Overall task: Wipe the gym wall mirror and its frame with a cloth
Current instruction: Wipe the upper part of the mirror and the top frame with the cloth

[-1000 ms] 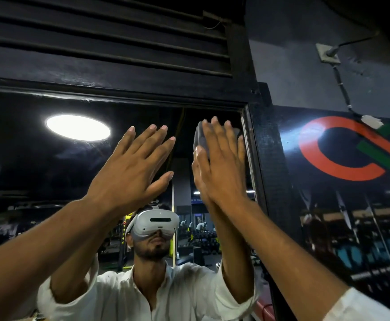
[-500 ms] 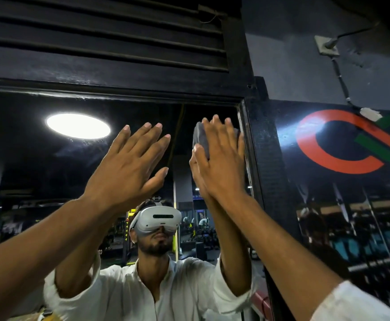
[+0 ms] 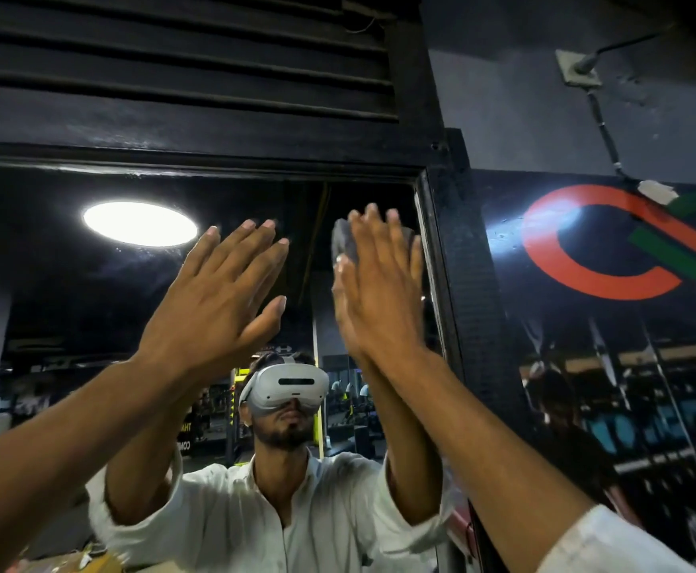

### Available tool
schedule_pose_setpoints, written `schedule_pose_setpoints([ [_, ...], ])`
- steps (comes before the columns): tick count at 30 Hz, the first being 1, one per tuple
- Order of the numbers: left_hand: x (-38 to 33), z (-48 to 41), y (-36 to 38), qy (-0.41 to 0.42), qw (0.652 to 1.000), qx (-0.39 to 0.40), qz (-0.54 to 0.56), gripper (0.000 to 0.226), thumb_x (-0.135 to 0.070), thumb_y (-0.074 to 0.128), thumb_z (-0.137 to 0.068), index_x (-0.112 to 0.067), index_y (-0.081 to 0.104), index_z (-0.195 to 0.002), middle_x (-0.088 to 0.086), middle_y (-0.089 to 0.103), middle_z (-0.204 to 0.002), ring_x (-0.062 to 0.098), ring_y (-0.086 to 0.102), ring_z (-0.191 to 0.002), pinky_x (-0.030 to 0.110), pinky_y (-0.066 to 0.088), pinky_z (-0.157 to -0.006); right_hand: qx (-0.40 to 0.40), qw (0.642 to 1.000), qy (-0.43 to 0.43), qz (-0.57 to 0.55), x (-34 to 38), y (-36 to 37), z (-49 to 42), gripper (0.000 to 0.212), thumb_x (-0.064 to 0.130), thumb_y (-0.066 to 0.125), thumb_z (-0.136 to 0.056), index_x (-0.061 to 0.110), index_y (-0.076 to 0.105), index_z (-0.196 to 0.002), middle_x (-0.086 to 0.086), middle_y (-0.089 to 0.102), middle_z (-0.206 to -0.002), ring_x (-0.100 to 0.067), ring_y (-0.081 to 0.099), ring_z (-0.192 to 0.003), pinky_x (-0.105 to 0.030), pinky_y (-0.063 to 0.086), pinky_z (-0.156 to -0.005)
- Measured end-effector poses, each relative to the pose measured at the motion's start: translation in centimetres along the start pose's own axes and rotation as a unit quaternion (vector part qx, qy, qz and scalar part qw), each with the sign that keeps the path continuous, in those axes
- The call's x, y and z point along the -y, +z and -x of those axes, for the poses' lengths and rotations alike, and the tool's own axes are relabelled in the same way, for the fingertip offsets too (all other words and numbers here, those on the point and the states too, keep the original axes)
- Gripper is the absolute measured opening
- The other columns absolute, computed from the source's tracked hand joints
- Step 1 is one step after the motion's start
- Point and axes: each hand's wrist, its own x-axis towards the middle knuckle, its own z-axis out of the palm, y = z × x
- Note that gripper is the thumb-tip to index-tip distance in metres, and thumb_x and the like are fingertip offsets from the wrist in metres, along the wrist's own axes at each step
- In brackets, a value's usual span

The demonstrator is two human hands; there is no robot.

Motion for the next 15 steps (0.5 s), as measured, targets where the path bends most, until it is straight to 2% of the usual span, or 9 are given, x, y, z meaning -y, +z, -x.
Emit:
schedule_pose_setpoints([
  [3, 0.8, 0.5, -0.6, -0.038, 0.999, -0.015, 0.027, 0.069, -0.051, 0.028, -0.108, -0.020, 0.026, -0.169, 0.004, 0.019, -0.177, 0.017, 0.011, -0.165, 0.047, 0.005, -0.134, 0.039, 0.991, -0.130, 0.012, 3.3, -0.5, 5.4, 0.063, 0.040, 0.026, -0.112, 0.021, 0.007, -0.169, -0.003, -0.002, -0.177, -0.024, -0.012, -0.162, -0.056, 0.003, -0.131],
  [5, 2.3, 1.7, -1.1, -0.043, 0.999, -0.013, 0.019, 0.069, -0.052, 0.027, -0.108, -0.020, 0.026, -0.169, 0.004, 0.019, -0.177, 0.017, 0.010, -0.165, 0.046, 0.004, -0.134, 0.071, 0.968, -0.238, 0.035, 3.1, -0.9, 9.8, 0.066, 0.041, 0.029, -0.108, 0.019, 0.013, -0.168, -0.005, 0.005, -0.177, -0.026, -0.004, -0.163, -0.057, 0.008, -0.130],
  [7, 3.9, 3.0, -1.5, -0.038, 0.999, -0.008, -0.008, 0.071, -0.055, 0.025, -0.108, -0.020, 0.026, -0.169, 0.005, 0.020, -0.177, 0.018, 0.010, -0.165, 0.050, 0.007, -0.133, 0.087, 0.949, -0.299, 0.052, 1.3, -1.0, 10.6, 0.067, 0.043, 0.031, -0.106, 0.021, 0.016, -0.168, -0.004, 0.010, -0.176, -0.025, 0.001, -0.163, -0.059, 0.012, -0.130],
  [9, 4.7, 3.6, -1.6, -0.035, 0.999, -0.003, -0.032, 0.072, -0.056, 0.023, -0.107, -0.020, 0.025, -0.169, 0.005, 0.020, -0.177, 0.019, 0.010, -0.165, 0.054, 0.010, -0.133, 0.068, 0.958, -0.272, 0.053, 0.5, -0.8, 8.1, 0.067, 0.041, 0.033, -0.106, 0.021, 0.017, -0.167, -0.003, 0.011, -0.176, -0.024, 0.003, -0.163, -0.063, 0.015, -0.128],
  [13, 4.5, 3.8, -1.3, -0.047, 0.998, -0.032, -0.038, 0.070, -0.052, 0.026, -0.107, -0.019, 0.027, -0.169, 0.005, 0.021, -0.177, 0.020, 0.011, -0.165, 0.055, 0.010, -0.132, 0.015, 0.996, -0.082, -0.006, 3.0, 0.4, -0.3, 0.062, 0.040, 0.032, -0.110, 0.024, 0.017, -0.168, 0.000, 0.009, -0.177, -0.022, -0.003, -0.163, -0.061, 0.008, -0.128],
  [15, 4.8, 4.0, -1.0, -0.095, 0.993, -0.069, -0.012, 0.066, -0.043, 0.034, -0.107, -0.019, 0.028, -0.168, 0.004, 0.025, -0.176, 0.019, 0.016, -0.164, 0.052, 0.011, -0.133, -0.002, 0.999, -0.036, -0.018, 5.7, 0.8, -2.5, 0.061, 0.042, 0.027, -0.110, 0.023, 0.019, -0.167, -0.002, 0.011, -0.176, -0.024, -0.002, -0.163, -0.061, 0.007, -0.128],
])
